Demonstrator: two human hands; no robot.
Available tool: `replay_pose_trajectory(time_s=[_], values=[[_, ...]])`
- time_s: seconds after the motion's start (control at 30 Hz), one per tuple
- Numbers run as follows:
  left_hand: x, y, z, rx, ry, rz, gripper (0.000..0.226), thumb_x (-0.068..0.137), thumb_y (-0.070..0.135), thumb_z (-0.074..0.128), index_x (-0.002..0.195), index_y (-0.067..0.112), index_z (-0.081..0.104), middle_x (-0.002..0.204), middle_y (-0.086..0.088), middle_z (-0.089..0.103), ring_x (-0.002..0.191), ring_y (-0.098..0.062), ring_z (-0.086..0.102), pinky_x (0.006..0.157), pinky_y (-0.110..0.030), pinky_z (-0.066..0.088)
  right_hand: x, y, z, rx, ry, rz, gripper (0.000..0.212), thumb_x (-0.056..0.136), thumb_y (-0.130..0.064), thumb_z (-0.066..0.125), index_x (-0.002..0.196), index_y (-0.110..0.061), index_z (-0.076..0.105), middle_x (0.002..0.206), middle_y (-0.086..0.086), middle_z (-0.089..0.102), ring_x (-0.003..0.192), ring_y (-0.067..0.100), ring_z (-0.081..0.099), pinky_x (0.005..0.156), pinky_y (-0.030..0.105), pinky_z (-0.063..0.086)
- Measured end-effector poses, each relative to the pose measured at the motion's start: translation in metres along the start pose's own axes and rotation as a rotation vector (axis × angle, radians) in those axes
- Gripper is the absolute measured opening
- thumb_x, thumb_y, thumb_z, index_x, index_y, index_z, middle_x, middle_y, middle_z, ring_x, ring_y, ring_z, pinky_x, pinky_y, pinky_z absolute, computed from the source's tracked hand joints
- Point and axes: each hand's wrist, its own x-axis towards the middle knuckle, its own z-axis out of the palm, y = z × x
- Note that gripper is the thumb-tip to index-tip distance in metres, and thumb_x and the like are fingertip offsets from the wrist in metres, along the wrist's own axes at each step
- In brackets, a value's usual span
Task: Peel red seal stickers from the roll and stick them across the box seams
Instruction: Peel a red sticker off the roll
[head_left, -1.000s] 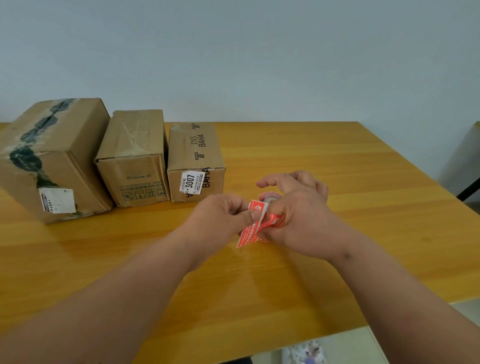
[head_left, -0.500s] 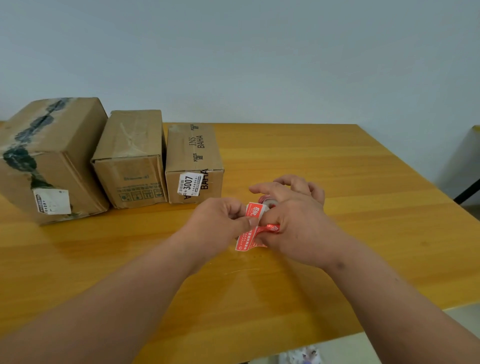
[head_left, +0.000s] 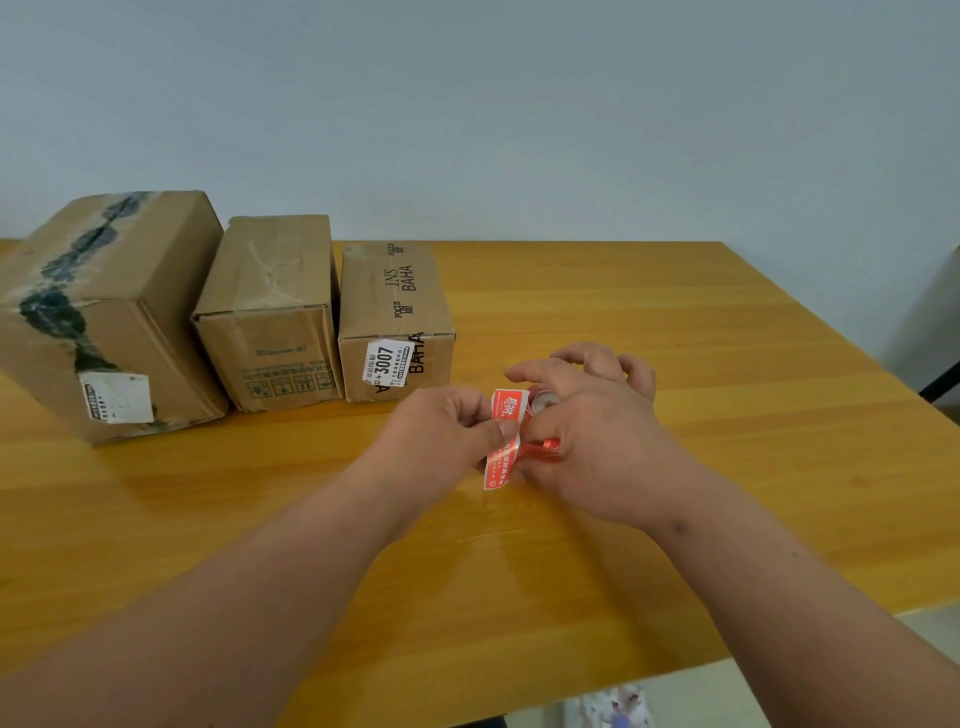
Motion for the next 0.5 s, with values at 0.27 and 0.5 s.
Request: replay_pose_trajectory(time_s=[0.27, 0.5], values=[[0.0, -0.0041, -0.0054, 0.1, -0.059, -0.022, 0.007, 0.083, 0.016, 0.074, 0.085, 0.009, 0.073, 0.083, -0.007, 0.076, 0.086, -0.026, 0.071, 0.089, -0.041, 0.053, -0.0009, 0.002, 0.0031, -0.024, 0.02, -0.038, 0.014, 0.075, -0.047, 0.066, 0.085, -0.041, 0.074, 0.131, -0.026, 0.05, 0.129, 0.022, 0.029, 0.093, 0.043, 0.011], [0.0018, -0.0049, -0.0016, -0.039, -0.013, -0.069, 0.006, 0.09, 0.011, 0.066, 0.093, 0.007, 0.07, 0.091, -0.012, 0.076, 0.08, -0.022, 0.072, 0.075, -0.028, 0.057, -0.0031, 0.0036, 0.0046, -0.042, 0.076, -0.071, 0.009, 0.071, -0.044, 0.069, 0.078, -0.04, 0.073, 0.115, -0.025, 0.058, 0.125, 0.023, 0.037, 0.093, 0.043, 0.013]])
